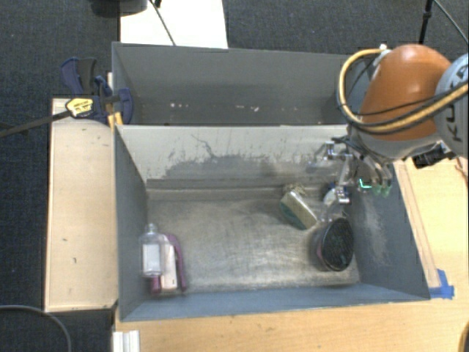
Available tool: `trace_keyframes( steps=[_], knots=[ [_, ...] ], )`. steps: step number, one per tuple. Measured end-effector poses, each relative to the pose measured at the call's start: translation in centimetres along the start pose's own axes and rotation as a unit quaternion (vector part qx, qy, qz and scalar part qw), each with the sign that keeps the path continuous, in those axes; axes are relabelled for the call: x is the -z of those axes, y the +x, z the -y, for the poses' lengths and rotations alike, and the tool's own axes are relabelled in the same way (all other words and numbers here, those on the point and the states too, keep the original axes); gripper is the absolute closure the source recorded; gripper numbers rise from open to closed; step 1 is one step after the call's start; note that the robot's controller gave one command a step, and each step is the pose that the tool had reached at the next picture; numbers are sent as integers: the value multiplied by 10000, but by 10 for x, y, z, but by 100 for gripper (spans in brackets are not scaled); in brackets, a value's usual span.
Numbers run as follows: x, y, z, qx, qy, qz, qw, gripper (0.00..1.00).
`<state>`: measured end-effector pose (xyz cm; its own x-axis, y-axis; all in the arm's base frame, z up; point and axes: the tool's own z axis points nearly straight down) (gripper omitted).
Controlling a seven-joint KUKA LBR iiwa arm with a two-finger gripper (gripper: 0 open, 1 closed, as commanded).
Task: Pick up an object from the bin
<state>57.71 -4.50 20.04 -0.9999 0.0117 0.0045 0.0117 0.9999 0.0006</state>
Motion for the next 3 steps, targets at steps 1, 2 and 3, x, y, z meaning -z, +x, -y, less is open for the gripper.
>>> trace_keyframes(
  steps=[1,2,3],
  knots=[
    [-101,27,31,-721,-1,-1,9974,0],
    [-128,19,30,-1963,-9,48,9805,0],
    [-126,17,31,-1948,-6,92,9808,100]
  ],
)
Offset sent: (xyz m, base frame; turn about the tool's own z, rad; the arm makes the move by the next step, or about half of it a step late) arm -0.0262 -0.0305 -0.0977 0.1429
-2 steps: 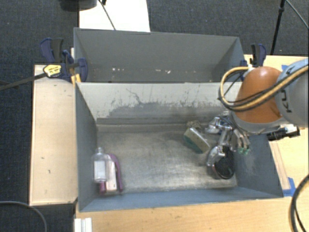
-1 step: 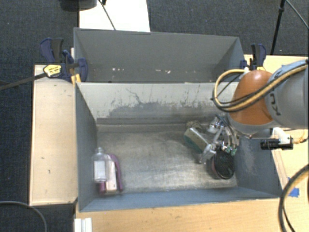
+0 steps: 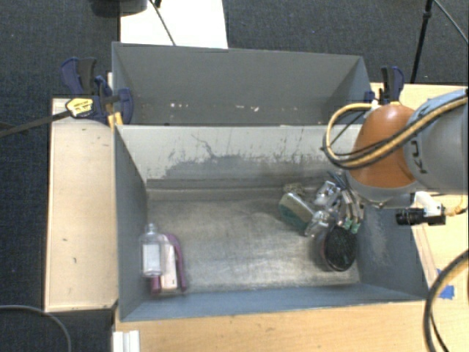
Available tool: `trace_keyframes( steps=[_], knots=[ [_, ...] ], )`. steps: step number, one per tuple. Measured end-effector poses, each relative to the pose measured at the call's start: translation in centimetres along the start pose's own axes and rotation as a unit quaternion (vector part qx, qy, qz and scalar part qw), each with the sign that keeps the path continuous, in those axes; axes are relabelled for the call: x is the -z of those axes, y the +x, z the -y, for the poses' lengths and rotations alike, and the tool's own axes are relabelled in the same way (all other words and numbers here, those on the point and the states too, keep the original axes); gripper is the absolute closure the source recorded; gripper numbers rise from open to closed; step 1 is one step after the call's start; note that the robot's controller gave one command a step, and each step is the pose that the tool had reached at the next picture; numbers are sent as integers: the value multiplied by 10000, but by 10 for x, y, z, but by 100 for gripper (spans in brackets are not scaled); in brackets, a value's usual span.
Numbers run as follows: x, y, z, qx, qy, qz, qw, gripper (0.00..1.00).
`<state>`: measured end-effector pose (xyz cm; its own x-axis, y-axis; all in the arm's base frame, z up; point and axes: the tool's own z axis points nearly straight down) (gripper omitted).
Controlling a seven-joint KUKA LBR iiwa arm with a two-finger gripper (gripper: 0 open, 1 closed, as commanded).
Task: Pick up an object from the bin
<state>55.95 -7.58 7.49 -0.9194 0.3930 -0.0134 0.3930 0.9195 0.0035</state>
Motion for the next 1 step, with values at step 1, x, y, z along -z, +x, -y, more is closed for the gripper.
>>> trace_keyframes(
  steps=[1],
  knots=[
    [153,-27,-7,-17,-1,-9,10000,100]
  ],
)
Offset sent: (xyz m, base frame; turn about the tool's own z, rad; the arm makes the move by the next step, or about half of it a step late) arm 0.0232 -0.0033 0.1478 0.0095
